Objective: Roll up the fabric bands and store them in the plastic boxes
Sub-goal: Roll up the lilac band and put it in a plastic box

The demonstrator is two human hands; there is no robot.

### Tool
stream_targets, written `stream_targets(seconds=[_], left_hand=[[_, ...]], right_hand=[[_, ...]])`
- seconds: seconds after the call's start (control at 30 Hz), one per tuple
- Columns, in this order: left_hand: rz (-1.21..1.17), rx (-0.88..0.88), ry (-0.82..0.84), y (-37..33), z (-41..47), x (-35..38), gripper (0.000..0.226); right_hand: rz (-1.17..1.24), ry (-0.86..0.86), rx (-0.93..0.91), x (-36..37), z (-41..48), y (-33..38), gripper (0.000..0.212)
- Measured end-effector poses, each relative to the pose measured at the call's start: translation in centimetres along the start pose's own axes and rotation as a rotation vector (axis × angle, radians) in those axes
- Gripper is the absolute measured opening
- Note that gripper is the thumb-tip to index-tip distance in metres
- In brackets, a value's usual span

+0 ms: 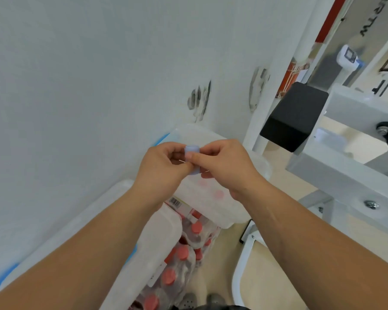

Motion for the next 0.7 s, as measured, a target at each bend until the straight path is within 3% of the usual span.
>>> stream_targets(seconds=[0.1, 0.2, 0.3, 0.43, 0.7], left_hand=[[0.224, 0.000, 0.046, 0.8, 1.7, -0.3, 0.034], [0.607, 0.077, -0.152, 1.1, 2.7, -3.8, 0.041], [0.785, 0.022, -0.188, 2.5, 2.9, -6.0, 0.037], [0.849, -0.121, -0.096, 5.0, 2.6, -6.6, 0.048], [0.853, -0.120, -0.088, 5.5, 2.3, -7.4, 0.065]], right_hand=[[-0.166, -0.020, -0.016, -0.3, 2.3, -0.7, 0.033], [-0.370, -0.006, 0.007, -0.3, 5.0, -2.4, 0.038], [-0.578, 0.104, -0.005, 2.0, 7.3, -3.7, 0.038], [-0.817, 0.253, -0.055, 7.1, 10.0, -5.4, 0.037], [-1.033, 0.578, -0.183, 14.8, 10.7, -9.1, 0.022]])
Point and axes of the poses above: each hand's wrist, its own z-axis towards the middle knuckle, its own x-axis out of the palm, y = z × x, the point moved 9 cm from there along z, towards the middle knuckle, and after that the axes turned 5 degrees about -z, right-handed, at the moved point
